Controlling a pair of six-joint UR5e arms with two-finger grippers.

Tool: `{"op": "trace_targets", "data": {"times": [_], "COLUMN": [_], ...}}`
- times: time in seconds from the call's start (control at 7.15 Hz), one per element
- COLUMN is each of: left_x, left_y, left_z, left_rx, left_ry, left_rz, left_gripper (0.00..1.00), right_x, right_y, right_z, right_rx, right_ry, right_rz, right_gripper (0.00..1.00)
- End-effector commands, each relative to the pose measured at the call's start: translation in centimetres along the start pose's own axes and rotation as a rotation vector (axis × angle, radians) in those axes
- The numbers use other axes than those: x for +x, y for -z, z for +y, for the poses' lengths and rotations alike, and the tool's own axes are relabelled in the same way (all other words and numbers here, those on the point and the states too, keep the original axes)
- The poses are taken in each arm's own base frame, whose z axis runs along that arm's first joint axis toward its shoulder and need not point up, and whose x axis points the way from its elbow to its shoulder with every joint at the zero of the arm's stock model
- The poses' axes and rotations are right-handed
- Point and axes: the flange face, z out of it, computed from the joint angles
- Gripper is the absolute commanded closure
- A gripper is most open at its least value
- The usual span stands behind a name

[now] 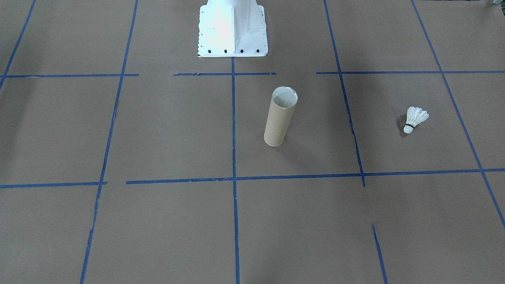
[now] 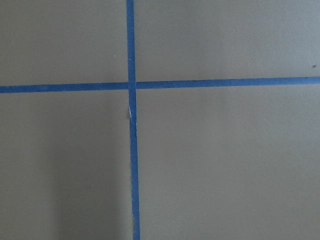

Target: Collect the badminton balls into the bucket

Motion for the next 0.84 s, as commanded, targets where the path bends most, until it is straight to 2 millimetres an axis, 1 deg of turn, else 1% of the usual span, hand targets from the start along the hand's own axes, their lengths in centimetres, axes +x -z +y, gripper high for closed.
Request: {"op": "trace_targets", "data": {"times": [0.0, 0.14, 0.28, 0.42, 0.56, 0.7], "left_x": [-1.8, -1.6, -1.3, -0.5, 0.6, 2.5], "left_y": [-1.2, -1.3, -1.8, -2.4, -3.5, -4.6], "left_z": [5.8, 7.1, 8.3, 8.4, 8.7, 8.8], "left_rx": [0.104, 0.146, 0.130, 0.132, 0.123, 0.112], "left_ry": [0.050, 0.127, 0.150, 0.112, 0.073, 0.120], "left_rz": [0.023, 0.066, 0.109, 0.122, 0.138, 0.169], "left_gripper": [0.00, 0.00, 0.00, 0.00, 0.00, 0.00], "right_x": [0.0, 0.0, 0.0, 0.0, 0.0, 0.0], "right_y": [0.0, 0.0, 0.0, 0.0, 0.0, 0.0], "right_z": [0.0, 0.0, 0.0, 0.0, 0.0, 0.0], "right_rx": [0.000, 0.000, 0.000, 0.000, 0.000, 0.000], "right_ry": [0.000, 0.000, 0.000, 0.000, 0.000, 0.002], "right_rz": [0.000, 0.000, 0.000, 0.002, 0.000, 0.000], "right_gripper": [0.00, 0.00, 0.00, 0.00, 0.00, 0.00]}}
